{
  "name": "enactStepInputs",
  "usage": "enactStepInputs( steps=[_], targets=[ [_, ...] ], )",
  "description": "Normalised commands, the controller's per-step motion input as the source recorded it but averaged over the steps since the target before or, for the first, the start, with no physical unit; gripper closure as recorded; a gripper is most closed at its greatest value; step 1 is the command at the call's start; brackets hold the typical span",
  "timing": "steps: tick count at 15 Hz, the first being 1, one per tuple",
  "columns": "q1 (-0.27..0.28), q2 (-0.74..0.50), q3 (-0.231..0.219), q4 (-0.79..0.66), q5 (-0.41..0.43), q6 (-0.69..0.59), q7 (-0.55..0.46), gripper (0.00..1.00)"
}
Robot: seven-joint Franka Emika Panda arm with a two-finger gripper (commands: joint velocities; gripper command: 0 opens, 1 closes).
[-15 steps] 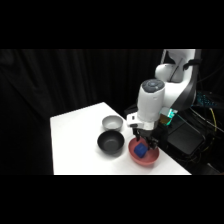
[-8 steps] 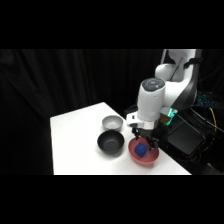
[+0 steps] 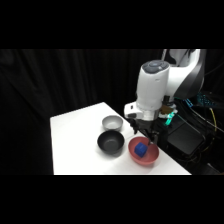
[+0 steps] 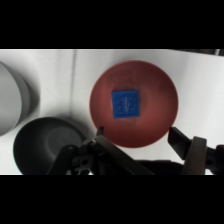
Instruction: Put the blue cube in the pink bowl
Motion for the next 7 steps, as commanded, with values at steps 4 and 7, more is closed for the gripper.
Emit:
enactStepInputs(
  steps=[4,7],
  targets=[
    [-0.056,-0.29,-0.009,0.15,0.11,-0.36,-0.11,0.0],
    [-0.048,-0.28,-0.001,0.14,0.085,-0.33,-0.06,0.0]
  ],
)
